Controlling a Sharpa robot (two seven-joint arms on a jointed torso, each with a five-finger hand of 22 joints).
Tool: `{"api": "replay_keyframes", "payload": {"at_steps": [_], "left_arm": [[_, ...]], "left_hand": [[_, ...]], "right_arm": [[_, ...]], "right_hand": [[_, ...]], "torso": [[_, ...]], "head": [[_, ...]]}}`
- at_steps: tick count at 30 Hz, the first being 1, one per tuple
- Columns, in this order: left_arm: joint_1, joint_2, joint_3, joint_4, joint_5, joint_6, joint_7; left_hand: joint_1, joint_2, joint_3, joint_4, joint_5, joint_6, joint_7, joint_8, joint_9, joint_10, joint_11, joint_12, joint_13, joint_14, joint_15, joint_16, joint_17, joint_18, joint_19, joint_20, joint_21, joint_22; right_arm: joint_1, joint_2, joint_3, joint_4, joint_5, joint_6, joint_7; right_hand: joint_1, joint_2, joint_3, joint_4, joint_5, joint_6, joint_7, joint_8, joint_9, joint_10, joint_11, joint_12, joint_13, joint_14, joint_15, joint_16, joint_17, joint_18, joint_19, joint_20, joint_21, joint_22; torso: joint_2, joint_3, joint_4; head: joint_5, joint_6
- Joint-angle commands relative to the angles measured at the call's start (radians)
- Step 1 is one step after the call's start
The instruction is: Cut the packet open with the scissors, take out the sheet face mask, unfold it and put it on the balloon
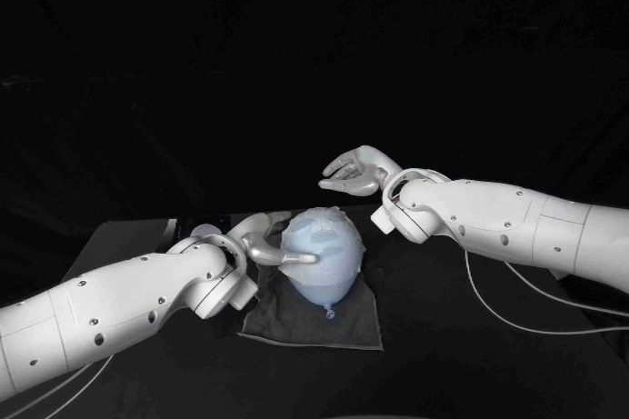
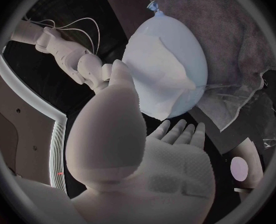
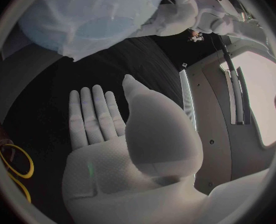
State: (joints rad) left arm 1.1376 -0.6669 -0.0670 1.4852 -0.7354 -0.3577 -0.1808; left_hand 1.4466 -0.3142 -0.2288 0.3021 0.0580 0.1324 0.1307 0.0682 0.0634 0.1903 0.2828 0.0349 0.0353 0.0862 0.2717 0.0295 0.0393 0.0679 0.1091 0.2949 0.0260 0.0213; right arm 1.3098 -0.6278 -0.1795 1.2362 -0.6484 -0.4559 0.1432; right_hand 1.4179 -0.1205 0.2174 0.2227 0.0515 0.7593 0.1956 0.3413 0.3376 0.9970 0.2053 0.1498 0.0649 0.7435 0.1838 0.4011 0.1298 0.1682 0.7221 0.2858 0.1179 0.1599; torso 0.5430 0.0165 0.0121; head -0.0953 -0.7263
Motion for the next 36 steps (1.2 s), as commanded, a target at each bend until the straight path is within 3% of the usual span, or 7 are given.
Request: {"api": "replay_keyframes", "payload": {"at_steps": [1, 7, 17, 22, 25, 29, 36], "left_arm": [[0.003, -0.008, 0.008, -0.008, 0.126, -0.008, 0.184], [0.008, -0.022, 0.016, -0.033, 0.193, 0.027, 0.298], [0.008, -0.063, 0.021, -0.065, 0.402, 0.142, 0.432], [-0.004, -0.093, 0.021, -0.077, 0.576, 0.160, 0.555], [-0.016, -0.105, 0.021, -0.083, 0.650, 0.146, 0.628], [-0.028, -0.112, 0.021, -0.089, 0.706, 0.116, 0.697], [-0.048, -0.107, 0.021, -0.104, 0.765, 0.054, 0.777]], "left_hand": [[0.011, -0.001, 0.000, 0.001, -0.002, 0.014, 0.170, 0.005, 0.003, 0.013, -0.001, 0.009, 0.002, 0.007, 0.001, 0.003, 0.003, -0.008, 0.000, 0.003, -0.004, 0.000], [0.012, -0.001, 0.000, 0.001, -0.003, 0.015, 0.169, 0.006, 0.003, 0.005, -0.003, 0.008, 0.000, 0.001, -0.001, 0.001, 0.001, -0.010, -0.006, 0.003, -0.005, -0.001], [0.016, -0.001, 0.000, 0.001, -0.003, 0.016, 0.167, 0.007, 0.005, 0.005, -0.010, 0.007, 0.000, 0.007, -0.008, 0.003, 0.004, -0.011, -0.016, 0.004, -0.008, -0.003], [0.050, 0.024, 0.031, -0.001, 0.002, 0.156, 0.149, 0.084, 0.057, 0.173, -0.026, 0.073, 0.030, 0.150, -0.005, 0.069, 0.052, -0.007, 0.139, 0.004, 0.039, 0.028], [0.032, 0.140, 0.126, -0.003, -0.007, 0.306, 0.126, 0.169, 0.109, 0.372, -0.039, 0.138, 0.051, 0.284, -0.028, 0.126, 0.089, -0.008, 0.297, 0.002, 0.094, 0.056], [0.019, 0.220, 0.171, -0.006, -0.009, 0.442, 0.109, 0.239, 0.150, 0.551, -0.052, 0.166, 0.049, 0.457, -0.053, 0.189, 0.128, 0.007, 0.504, -0.002, 0.163, 0.083], [0.030, 0.268, 0.170, -0.011, -0.009, 0.564, 0.090, 0.288, 0.176, 0.656, -0.062, 0.155, 0.031, 0.612, -0.069, 0.228, 0.152, 0.031, 0.564, -0.004, 0.171, 0.072]], "right_arm": [[0.002, -0.034, 0.002, 0.041, 0.209, -0.062, 0.227], [0.002, -0.111, 0.003, 0.129, 0.301, -0.123, 0.309], [-0.019, -0.194, 0.003, 0.221, 0.339, -0.155, 0.359], [-0.051, -0.229, 0.002, 0.263, 0.349, -0.132, 0.373], [-0.080, -0.242, 0.003, 0.275, 0.364, -0.119, 0.382], [-0.112, -0.248, 0.003, 0.274, 0.409, -0.106, 0.391], [-0.150, -0.241, 0.004, 0.241, 0.512, -0.063, 0.396]], "right_hand": [[0.010, 0.012, -0.010, -0.005, -0.003, 0.022, 0.052, -0.008, -0.004, 0.010, -0.011, 0.004, 0.000, 0.036, -0.008, 0.005, 0.000, 0.006, 0.013, 0.001, 0.003, 0.000], [0.033, 0.017, -0.009, -0.013, -0.003, 0.039, 0.049, -0.015, -0.008, 0.024, -0.016, 0.005, 0.000, 0.072, -0.016, 0.006, 0.000, 0.012, 0.032, 0.000, 0.010, 0.001], [0.036, 0.007, -0.041, -0.016, -0.003, 0.025, 0.057, -0.049, -0.022, -0.010, -0.003, -0.025, -0.001, 0.044, -0.001, -0.039, -0.017, 0.000, 0.007, 0.003, -0.012, -0.013], [0.045, 0.026, -0.051, -0.012, -0.003, 0.047, 0.040, -0.061, -0.027, 0.026, -0.020, -0.021, 0.000, 0.133, -0.023, -0.019, -0.007, 0.014, 0.011, 0.000, -0.015, -0.017], [0.040, 0.040, -0.059, 0.003, -0.003, 0.059, 0.034, -0.071, -0.035, 0.048, -0.028, -0.026, -0.001, 0.179, -0.034, -0.019, -0.006, 0.018, 0.045, -0.006, -0.002, -0.015], [0.031, 0.047, -0.070, 0.019, -0.003, 0.062, 0.035, -0.082, -0.042, 0.053, -0.027, -0.038, -0.002, 0.175, -0.032, -0.043, -0.014, 0.017, 0.065, -0.008, 0.004, -0.017], [0.030, 0.064, -0.090, 0.035, -0.003, 0.047, 0.037, -0.110, -0.058, 0.018, -0.018, -0.078, -0.003, 0.147, -0.022, -0.091, -0.031, 0.015, 0.089, -0.006, 0.005, -0.023]], "torso": [[-0.002, 0.0015, 0.0002], [-0.003, 0.0009, -0.0003], [-0.017, 0.0009, -0.0062], [-0.038, -0.0068, -0.0120], [-0.055, -0.0168, -0.0153], [-0.073, -0.0302, -0.0176], [-0.092, -0.0388, -0.0141]], "head": [[0.005, 0.004], [0.011, 0.010], [0.022, 0.011], [0.025, 0.004], [0.020, 0.003], [0.018, 0.006], [0.023, 0.016]]}}
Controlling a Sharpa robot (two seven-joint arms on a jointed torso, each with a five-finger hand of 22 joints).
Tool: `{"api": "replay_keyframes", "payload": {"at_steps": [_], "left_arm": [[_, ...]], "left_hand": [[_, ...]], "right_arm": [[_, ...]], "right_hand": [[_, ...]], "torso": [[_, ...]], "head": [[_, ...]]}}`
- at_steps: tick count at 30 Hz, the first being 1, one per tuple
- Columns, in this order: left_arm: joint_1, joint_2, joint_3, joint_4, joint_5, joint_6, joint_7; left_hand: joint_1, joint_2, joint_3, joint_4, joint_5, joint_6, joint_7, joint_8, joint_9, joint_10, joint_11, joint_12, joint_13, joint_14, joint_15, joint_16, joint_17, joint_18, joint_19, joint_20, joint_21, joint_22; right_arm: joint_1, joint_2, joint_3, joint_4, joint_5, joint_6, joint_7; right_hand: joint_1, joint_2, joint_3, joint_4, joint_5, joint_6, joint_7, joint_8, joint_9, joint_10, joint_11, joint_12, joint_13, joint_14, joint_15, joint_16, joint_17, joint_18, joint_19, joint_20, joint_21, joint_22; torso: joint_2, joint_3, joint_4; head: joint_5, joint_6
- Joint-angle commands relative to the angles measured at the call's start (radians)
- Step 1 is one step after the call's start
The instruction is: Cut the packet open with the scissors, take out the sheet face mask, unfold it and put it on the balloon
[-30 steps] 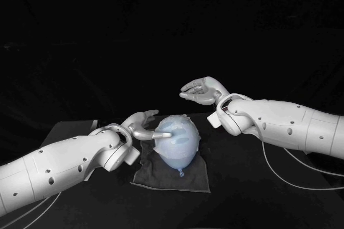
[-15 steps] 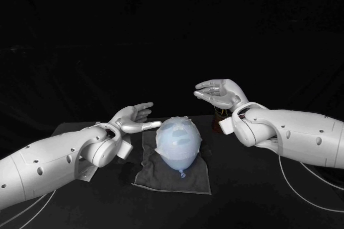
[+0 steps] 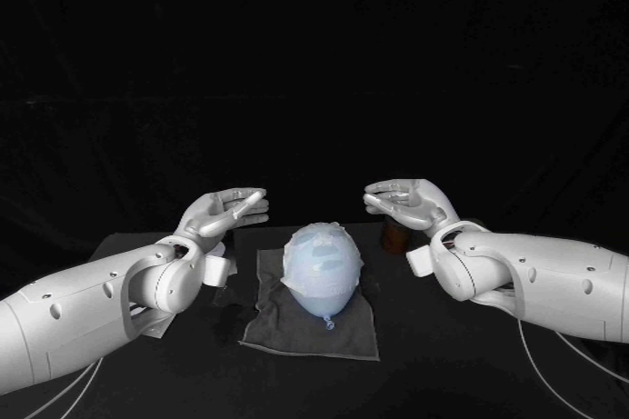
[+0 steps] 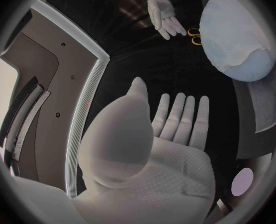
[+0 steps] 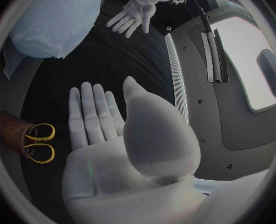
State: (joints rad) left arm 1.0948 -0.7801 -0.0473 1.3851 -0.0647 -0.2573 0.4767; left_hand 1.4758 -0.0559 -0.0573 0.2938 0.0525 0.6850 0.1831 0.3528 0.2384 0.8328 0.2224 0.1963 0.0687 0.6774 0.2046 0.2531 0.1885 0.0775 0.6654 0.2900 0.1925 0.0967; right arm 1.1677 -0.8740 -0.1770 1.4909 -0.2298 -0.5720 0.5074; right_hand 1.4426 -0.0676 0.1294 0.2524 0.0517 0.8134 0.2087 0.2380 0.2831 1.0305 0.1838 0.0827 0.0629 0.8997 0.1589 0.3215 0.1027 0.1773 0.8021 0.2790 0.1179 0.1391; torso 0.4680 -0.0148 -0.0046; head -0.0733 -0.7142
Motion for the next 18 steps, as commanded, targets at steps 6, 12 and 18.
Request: {"api": "replay_keyframes", "payload": {"at_steps": [6, 12, 18], "left_arm": [[-0.015, 0.023, 0.002, -0.011, 0.111, -0.086, 0.144], [-0.018, 0.029, 0.000, -0.014, 0.086, -0.072, 0.100], [-0.020, 0.026, 0.005, 0.004, 0.084, -0.113, 0.094]], "left_hand": [[0.010, 0.022, -0.020, -0.002, -0.004, 0.015, 0.027, -0.012, -0.007, 0.008, -0.012, -0.058, -0.006, -0.049, -0.001, -0.047, -0.027, 0.004, -0.072, 0.003, -0.042, -0.032], [-0.434, 0.056, 0.057, -0.294, -0.052, -0.685, -0.183, -0.353, -0.238, -0.833, -0.222, -0.196, -0.069, -0.677, -0.205, -0.253, -0.189, -0.078, -0.665, -0.290, -0.192, -0.097], [-0.628, 0.056, 0.057, -0.294, -0.052, -0.685, -0.183, -0.353, -0.238, -0.833, -0.222, -0.196, -0.069, -0.677, -0.205, -0.253, -0.189, -0.078, -0.665, -0.290, -0.192, -0.097]], "right_arm": [[-0.022, 0.018, 0.005, -0.037, 0.133, 0.066, 0.039], [-0.026, 0.023, 0.006, -0.041, 0.109, 0.037, 0.018], [-0.042, 0.035, 0.036, -0.019, 0.131, -0.005, 0.017]], "right_hand": [[0.005, 0.014, -0.006, 0.007, -0.004, -0.007, 0.024, -0.009, -0.005, -0.017, 0.004, -0.015, 0.000, -0.013, 0.004, -0.019, -0.007, 0.005, 0.007, 0.002, 0.002, -0.006], [-0.429, 0.068, -0.129, -0.252, -0.052, -0.813, -0.209, -0.238, -0.283, -0.318, -0.184, -0.083, -0.063, -0.900, -0.159, -0.322, -0.103, -0.177, -0.802, -0.279, -0.118, -0.139], [-0.617, 0.068, -0.129, -0.252, -0.052, -0.813, -0.209, -0.238, -0.283, -1.031, -0.184, -0.083, -0.063, -0.900, -0.159, -0.322, -0.103, -0.177, -0.802, -0.279, -0.118, -0.139]], "torso": [[-0.024, -0.0069, 0.0089], [-0.021, -0.0058, 0.0075], [0.000, -0.0014, 0.0069]], "head": [[0.006, 0.011], [0.010, 0.016], [0.024, 0.037]]}}
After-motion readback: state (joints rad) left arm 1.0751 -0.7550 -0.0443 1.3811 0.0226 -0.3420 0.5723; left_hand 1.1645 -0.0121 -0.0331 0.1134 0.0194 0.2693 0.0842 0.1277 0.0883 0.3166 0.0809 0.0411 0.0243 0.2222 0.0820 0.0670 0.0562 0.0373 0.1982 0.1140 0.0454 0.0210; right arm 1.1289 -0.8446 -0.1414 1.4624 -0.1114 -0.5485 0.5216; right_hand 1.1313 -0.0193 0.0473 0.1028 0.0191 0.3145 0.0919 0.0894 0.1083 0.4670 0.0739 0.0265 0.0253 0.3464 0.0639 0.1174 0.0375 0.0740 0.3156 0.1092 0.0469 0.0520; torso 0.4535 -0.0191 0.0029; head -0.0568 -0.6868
